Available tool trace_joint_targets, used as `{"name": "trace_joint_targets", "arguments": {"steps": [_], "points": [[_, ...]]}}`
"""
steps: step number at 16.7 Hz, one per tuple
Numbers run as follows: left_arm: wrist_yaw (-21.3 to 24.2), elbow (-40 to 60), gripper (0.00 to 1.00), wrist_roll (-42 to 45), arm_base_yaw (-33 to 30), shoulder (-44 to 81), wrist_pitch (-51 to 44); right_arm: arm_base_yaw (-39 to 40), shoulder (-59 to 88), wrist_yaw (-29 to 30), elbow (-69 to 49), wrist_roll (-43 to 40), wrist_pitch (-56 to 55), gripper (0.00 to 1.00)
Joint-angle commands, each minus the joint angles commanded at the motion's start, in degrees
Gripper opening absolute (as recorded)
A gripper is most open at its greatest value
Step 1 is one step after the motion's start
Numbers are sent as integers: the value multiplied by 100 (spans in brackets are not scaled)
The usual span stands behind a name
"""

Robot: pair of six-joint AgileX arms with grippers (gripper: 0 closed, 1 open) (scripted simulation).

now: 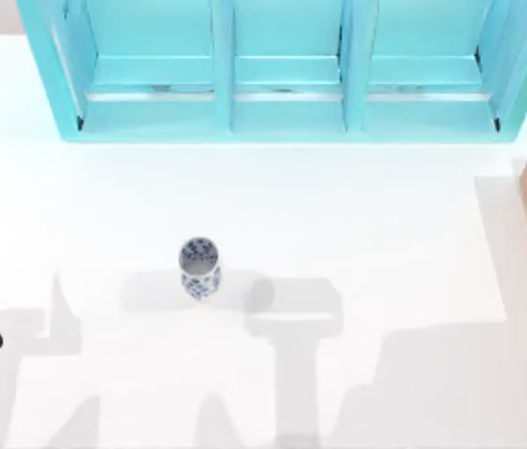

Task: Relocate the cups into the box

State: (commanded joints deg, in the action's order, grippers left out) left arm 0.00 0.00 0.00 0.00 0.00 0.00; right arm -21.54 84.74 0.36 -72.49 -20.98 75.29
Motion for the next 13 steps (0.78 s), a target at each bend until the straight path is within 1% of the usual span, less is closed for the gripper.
{"name": "trace_joint_targets", "arguments": {"steps": [2,4,10,13], "points": [[0,0,100,0,0,0,0,-554,-230,9,61,-560,71,0],[0,0,100,0,0,0,0,-868,-398,11,114,-875,104,0],[0,0,100,0,0,0,0,-919,-420,15,130,-935,77,0],[0,0,100,0,0,0,0,-881,-426,16,532,-861,-332,0]]}}
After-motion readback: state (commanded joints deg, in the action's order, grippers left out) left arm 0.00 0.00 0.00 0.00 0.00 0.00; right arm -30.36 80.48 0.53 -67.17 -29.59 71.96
